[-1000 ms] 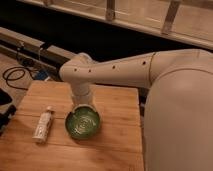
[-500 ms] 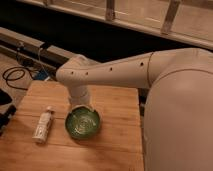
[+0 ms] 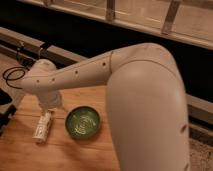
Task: Place the bottle in the ceramic bowl
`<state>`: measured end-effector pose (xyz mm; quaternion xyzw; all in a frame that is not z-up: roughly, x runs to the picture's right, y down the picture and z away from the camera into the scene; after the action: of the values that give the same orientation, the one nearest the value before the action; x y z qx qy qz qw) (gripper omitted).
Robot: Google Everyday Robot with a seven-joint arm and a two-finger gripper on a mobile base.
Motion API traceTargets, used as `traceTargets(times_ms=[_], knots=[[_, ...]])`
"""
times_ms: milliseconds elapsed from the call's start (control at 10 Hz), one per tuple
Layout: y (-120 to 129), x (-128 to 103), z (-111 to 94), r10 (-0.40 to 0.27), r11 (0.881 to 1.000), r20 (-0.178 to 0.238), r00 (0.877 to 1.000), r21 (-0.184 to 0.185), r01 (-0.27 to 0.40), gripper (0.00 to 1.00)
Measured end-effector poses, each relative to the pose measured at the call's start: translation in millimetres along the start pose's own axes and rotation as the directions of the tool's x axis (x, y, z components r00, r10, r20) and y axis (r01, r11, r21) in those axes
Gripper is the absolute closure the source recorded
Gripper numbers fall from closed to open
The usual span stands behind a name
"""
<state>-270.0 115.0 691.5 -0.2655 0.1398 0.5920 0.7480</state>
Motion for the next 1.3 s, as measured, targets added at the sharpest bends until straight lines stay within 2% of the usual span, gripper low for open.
traceTargets(times_ms=[100,300,700,1100,1300], knots=[[17,1,1,-0.026,1.000,0.005,1.000,-0.007,0.026,0.35],[12,0,2,-0.023,1.000,0.004,1.000,0.005,0.023,0.35],[19,1,7,-0.034,0.999,-0.004,0.999,-0.006,0.034,0.35],[86,-4,51,-0.148,0.989,-0.044,0.988,-0.022,0.147,0.35],[104,-4,71,-0.175,0.985,-0.060,0.983,-0.020,0.174,0.35]])
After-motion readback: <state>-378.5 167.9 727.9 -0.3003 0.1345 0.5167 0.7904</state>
